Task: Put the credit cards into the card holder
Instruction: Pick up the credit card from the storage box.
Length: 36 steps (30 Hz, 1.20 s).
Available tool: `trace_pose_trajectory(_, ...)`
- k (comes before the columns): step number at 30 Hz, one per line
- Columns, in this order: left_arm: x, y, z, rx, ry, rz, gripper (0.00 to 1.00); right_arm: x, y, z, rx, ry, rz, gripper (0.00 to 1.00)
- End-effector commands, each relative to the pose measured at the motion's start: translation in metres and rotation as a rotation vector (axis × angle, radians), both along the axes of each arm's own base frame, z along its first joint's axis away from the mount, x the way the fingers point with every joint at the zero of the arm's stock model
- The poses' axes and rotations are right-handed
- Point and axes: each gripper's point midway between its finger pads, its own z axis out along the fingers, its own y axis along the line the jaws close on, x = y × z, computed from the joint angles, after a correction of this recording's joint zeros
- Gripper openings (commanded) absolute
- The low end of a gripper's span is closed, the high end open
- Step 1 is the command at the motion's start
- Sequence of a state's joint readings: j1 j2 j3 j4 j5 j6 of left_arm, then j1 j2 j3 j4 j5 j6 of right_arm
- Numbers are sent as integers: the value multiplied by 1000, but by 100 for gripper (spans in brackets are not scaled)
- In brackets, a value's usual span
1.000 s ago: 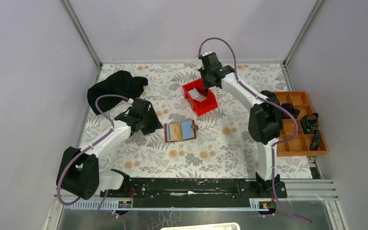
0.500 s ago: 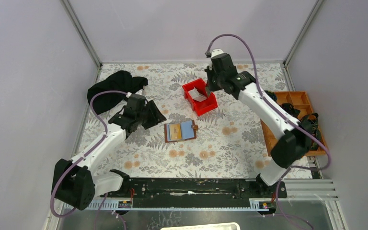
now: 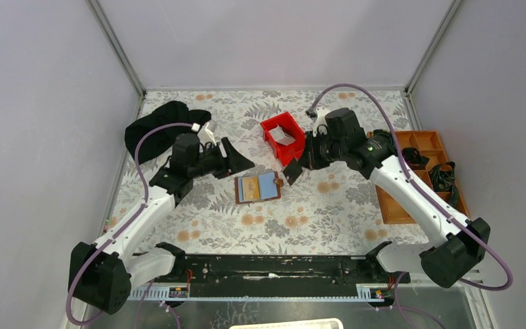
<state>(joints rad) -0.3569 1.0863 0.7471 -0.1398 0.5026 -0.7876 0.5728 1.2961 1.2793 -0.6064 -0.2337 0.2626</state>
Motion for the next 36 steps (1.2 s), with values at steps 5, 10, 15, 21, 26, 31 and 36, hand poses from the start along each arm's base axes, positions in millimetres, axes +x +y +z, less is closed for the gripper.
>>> trace_pose_trajectory(5,-28,-22,74,-176,-231,-229,77,-69,30,16,266,126,254,0)
trace_pose_trajectory(10,-48,-29,72,-196,-220,-314,80,-88,37,22,366,175,307,0)
trace_pose_trajectory(15,-67,-43,70,-210,-205,-422,79,-99,44,29,439,232,355,0)
trace_pose_trajectory(21,-84,-45,61,-220,-174,-473,75,-103,51,30,474,277,401,0)
trace_pose_trajectory(26,-94,-46,50,-228,-128,-517,72,-105,54,27,494,312,423,0)
trace_pose_trajectory(31,-100,-49,45,-231,-111,-552,70,-105,58,24,505,344,445,0)
trace_pose_trajectory(36,-105,-51,42,-235,-96,-581,67,-101,63,18,512,365,459,0)
